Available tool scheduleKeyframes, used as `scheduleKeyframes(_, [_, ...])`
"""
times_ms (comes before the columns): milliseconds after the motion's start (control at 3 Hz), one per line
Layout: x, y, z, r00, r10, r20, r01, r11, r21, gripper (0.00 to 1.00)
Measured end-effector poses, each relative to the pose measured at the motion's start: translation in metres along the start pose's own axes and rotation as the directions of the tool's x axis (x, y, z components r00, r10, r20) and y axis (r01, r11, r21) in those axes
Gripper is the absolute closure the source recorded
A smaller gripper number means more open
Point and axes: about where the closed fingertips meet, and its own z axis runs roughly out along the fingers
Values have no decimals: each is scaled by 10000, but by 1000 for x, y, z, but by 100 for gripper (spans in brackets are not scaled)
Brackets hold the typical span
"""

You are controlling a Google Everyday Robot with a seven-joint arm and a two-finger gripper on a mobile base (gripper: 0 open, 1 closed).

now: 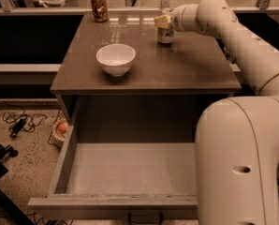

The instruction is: Pick 7up can from top drawer and place on counter

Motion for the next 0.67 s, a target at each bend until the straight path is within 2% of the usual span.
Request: scheduleKeyframes(667, [3,5,5,10000,11,-36,-12,10000,-74,36])
